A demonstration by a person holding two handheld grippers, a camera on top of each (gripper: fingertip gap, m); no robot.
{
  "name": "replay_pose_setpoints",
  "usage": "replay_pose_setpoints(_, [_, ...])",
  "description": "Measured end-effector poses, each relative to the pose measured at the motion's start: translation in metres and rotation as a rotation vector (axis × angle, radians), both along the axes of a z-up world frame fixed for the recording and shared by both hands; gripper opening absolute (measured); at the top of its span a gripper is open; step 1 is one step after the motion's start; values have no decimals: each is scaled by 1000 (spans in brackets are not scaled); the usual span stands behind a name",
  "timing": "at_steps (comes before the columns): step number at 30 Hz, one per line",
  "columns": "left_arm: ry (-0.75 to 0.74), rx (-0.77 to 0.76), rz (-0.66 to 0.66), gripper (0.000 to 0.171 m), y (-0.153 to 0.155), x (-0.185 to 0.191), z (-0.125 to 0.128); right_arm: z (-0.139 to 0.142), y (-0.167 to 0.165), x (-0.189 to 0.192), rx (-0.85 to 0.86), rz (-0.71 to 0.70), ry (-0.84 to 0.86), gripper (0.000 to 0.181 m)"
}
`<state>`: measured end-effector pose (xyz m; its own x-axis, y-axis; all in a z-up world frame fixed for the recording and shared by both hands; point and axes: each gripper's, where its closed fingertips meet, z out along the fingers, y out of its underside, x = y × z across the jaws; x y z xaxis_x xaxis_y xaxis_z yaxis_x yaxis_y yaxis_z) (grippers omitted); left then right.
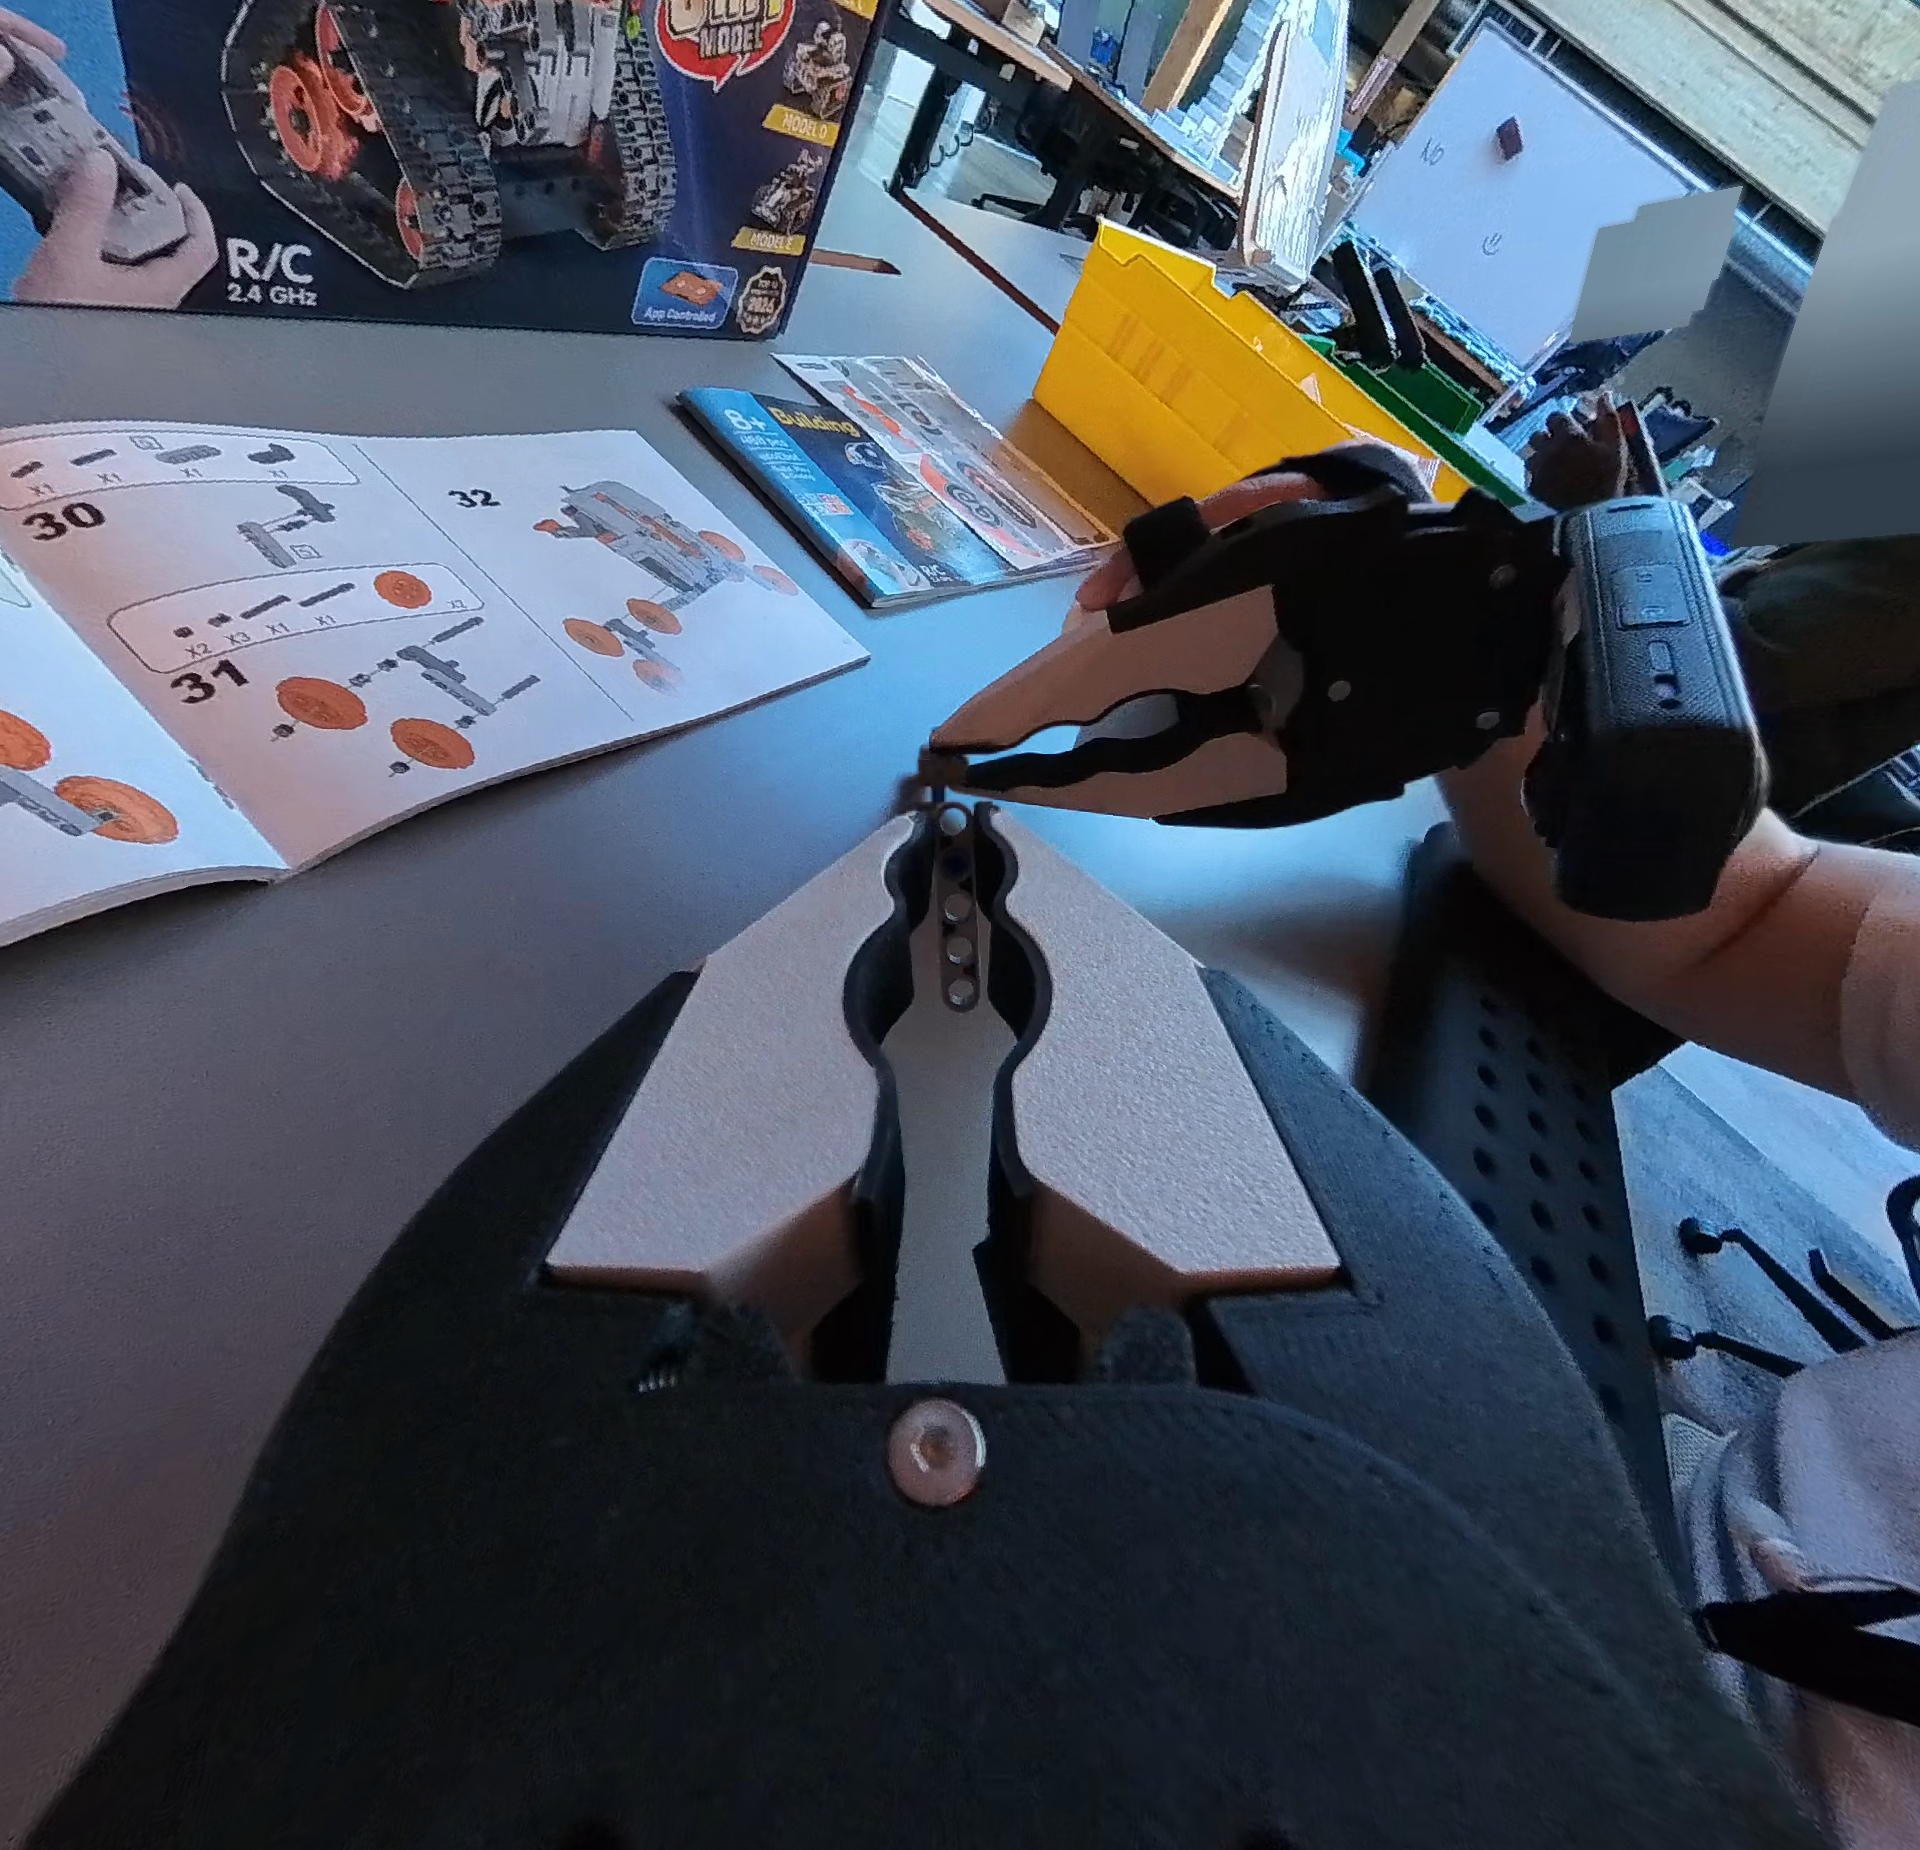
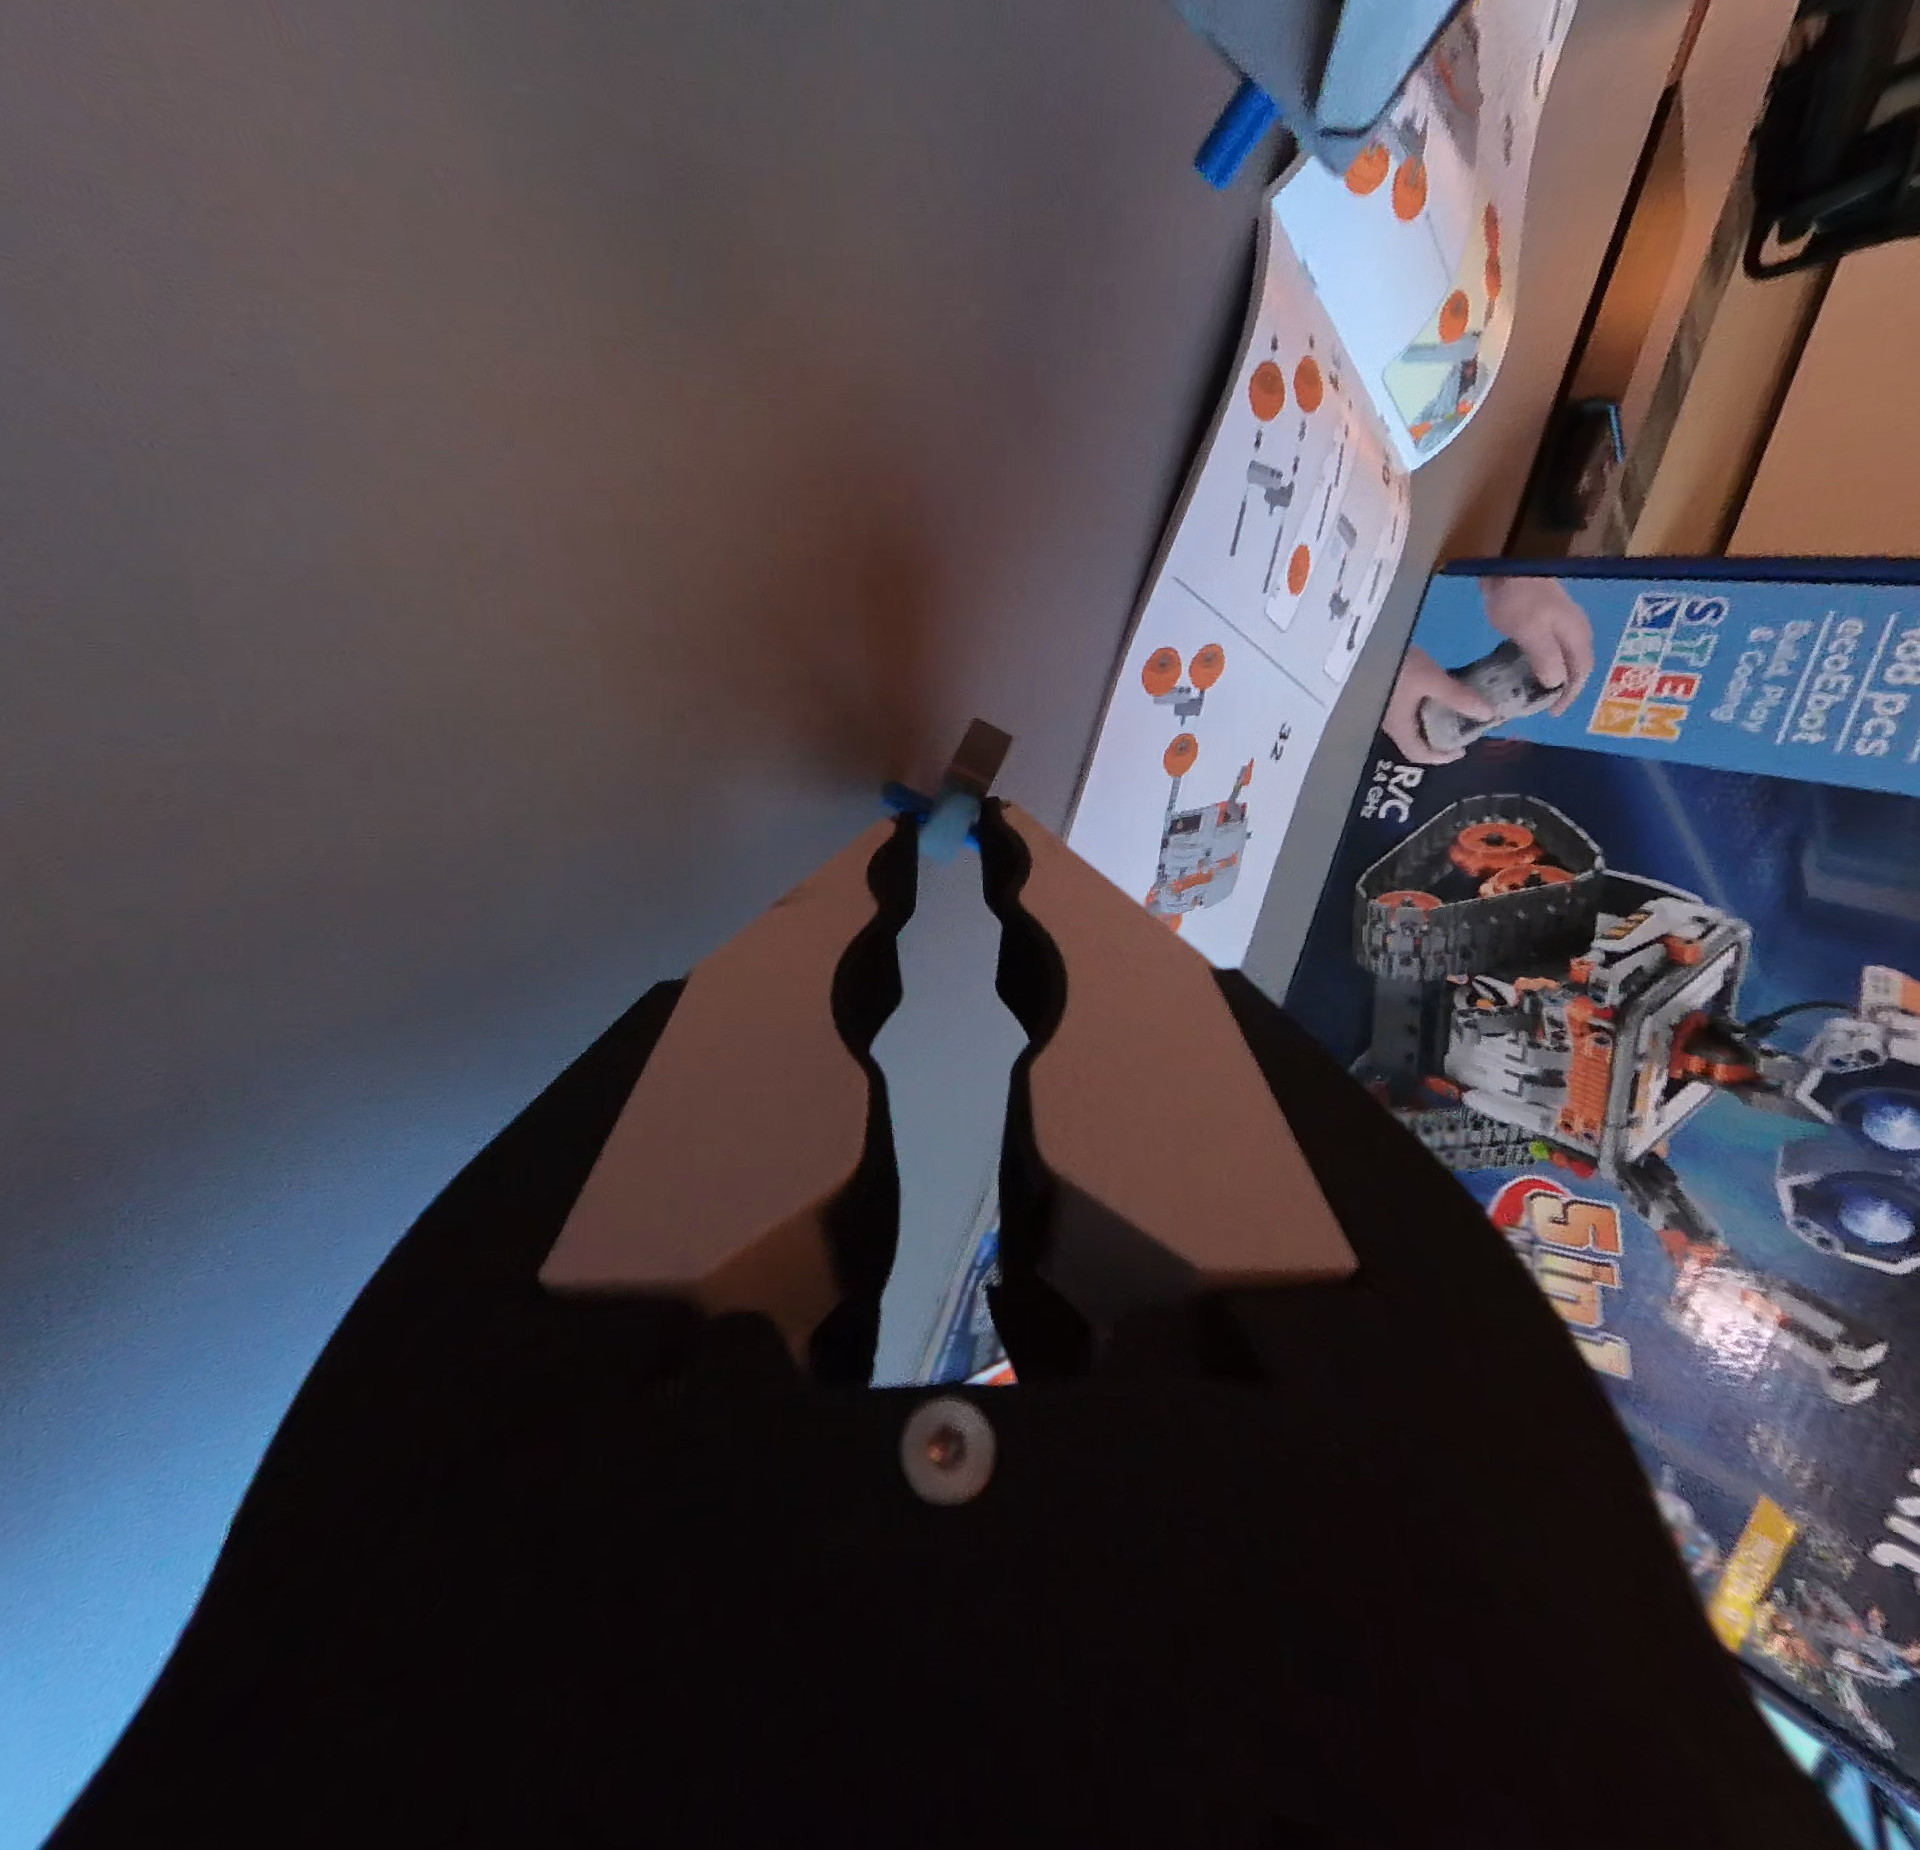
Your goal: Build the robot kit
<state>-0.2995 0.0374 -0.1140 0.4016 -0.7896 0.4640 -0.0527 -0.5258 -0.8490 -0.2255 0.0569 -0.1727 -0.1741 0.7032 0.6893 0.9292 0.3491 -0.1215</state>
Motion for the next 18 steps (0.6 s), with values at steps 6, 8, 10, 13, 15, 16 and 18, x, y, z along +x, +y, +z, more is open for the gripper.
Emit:
replay_pose_setpoints(6, [-6, 6, 19, 5, 3, -4, 2, 0, -11, -2, -126, -58, 108, 12])
replay_pose_setpoints(8, [-8, 0, 16, 5, 2, -3, 1, 0, -12, -1, -163, -78, 149, 11])
replay_pose_setpoints(10, [-3, -1, 8, 5, 1, -2, 1, 1, -13, 1, -201, -107, 191, 11])
replay_pose_setpoints(13, [10, 4, -1, 5, 0, 0, -1, 6, -14, -3, -262, -179, 306, 10])
replay_pose_setpoints(15, [12, 9, 1, 5, 0, 0, -1, 8, -15, -7, -269, -214, 379, 10])
replay_pose_setpoints(16, [10, 8, 0, 5, 0, 0, -1, 8, -14, -8, -252, -232, 397, 10])
replay_pose_setpoints(18, [7, 3, -2, 5, -1, 0, -1, 9, -7, -9, -145, -275, 410, 10])
